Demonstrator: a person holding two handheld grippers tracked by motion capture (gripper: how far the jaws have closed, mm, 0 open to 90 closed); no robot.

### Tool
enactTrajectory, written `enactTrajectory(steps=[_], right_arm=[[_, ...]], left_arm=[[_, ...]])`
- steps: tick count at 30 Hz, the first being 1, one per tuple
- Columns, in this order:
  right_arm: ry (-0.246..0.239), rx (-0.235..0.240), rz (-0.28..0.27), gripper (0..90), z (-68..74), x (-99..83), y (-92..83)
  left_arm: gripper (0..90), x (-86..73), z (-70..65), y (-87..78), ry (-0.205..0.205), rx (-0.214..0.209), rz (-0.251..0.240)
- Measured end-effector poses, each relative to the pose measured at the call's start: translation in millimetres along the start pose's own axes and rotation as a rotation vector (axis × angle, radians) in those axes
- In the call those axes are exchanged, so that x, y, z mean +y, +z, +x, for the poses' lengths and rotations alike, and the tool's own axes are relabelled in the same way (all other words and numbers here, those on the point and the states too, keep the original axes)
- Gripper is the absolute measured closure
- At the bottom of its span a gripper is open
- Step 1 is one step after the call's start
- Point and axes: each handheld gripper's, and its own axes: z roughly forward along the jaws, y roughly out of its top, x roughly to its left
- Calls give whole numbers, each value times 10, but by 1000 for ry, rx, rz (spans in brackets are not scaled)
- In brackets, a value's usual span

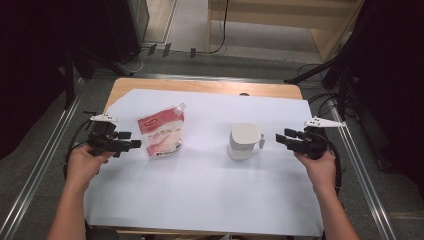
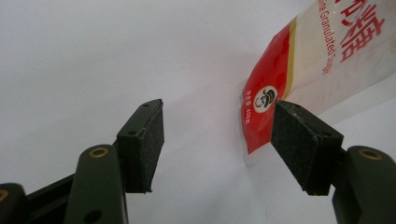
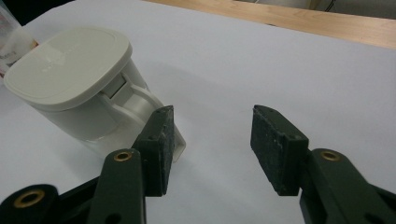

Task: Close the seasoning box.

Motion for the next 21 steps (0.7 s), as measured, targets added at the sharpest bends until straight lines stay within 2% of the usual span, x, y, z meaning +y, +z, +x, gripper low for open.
enactTrajectory(steps=[9, 21], right_arm=[[-20, -3, 13, 501, 28, -12, 36], [-21, -1, 16, 502, 41, -21, 59]], left_arm=[[357, -2, 7, 4, 0, -1, 2], [357, -10, 7, 2, -10, -5, 10]])
